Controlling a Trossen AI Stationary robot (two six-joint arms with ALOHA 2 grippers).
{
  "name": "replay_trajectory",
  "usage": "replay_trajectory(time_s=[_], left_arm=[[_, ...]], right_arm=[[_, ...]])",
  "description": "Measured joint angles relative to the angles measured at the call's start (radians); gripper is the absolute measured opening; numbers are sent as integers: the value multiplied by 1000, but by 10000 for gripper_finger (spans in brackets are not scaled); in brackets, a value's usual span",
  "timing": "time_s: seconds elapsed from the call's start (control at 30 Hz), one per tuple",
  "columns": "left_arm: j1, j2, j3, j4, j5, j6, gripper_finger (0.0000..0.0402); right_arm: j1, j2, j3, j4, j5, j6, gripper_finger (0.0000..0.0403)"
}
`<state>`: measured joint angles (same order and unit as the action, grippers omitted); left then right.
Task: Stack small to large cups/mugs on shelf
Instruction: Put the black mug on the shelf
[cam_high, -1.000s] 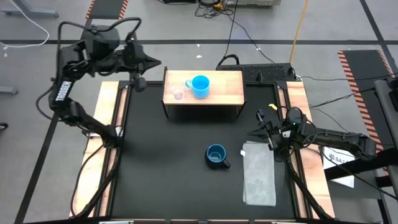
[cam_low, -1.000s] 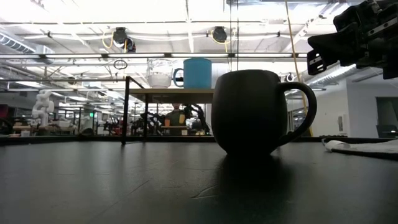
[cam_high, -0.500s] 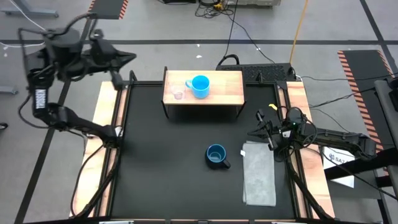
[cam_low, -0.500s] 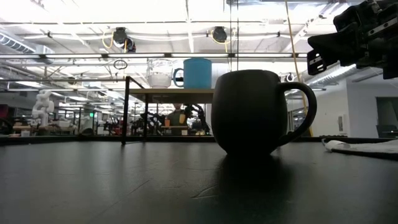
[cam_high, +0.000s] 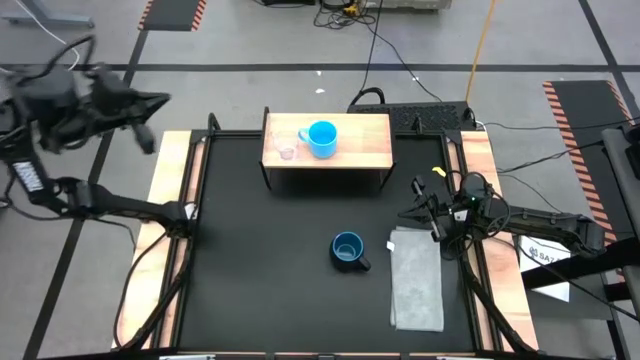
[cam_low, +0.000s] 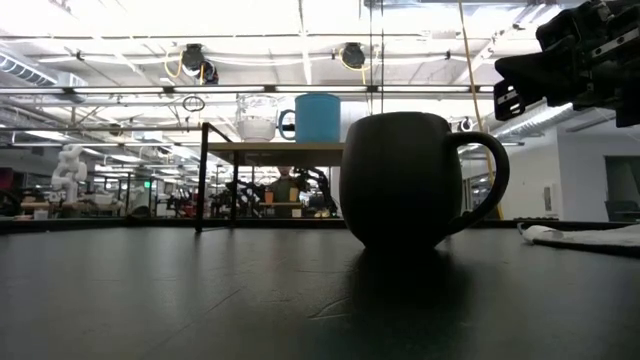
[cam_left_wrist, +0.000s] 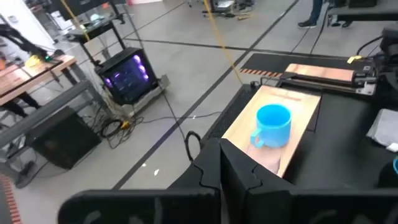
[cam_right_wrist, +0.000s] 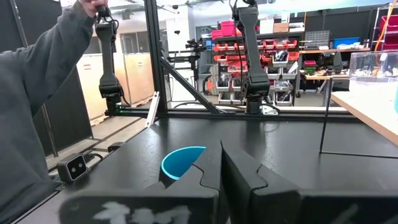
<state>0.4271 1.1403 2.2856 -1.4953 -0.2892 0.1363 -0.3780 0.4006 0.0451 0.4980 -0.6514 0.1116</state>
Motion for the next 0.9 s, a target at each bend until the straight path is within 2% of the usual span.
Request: replay_trajectory(time_s=[0.1, 0.2, 0.3, 0.4, 0.5, 0.63, 0.7, 0.8, 0.9], left_arm=[[0, -55, 0, -74, -25, -37, 0], [0, -126, -33, -73, -29, -107, 0], [0, -201, -121, -73, 0, -156, 0], [0, -281, -281, -36, 17, -208, 0], [0, -378, -513, 164, 108, -199, 0], [-1, -516, -872, 605, 282, -169, 0], [0, -575, -1010, 753, 305, -160, 0], [0, -638, -1156, 887, 330, -158, 0], [0, -662, -1241, 920, 345, -174, 0]], right_arm=[[0, 0, 0, 0, 0, 0, 0], [0, 0, 0, 0, 0, 0, 0], [0, 0, 0, 0, 0, 0, 0], [0, 0, 0, 0, 0, 0, 0], [0, 0, 0, 0, 0, 0, 0], [0, 0, 0, 0, 0, 0, 0], [0, 0, 0, 0, 0, 0, 0], [0, 0, 0, 0, 0, 0, 0], [0, 0, 0, 0, 0, 7, 0]])
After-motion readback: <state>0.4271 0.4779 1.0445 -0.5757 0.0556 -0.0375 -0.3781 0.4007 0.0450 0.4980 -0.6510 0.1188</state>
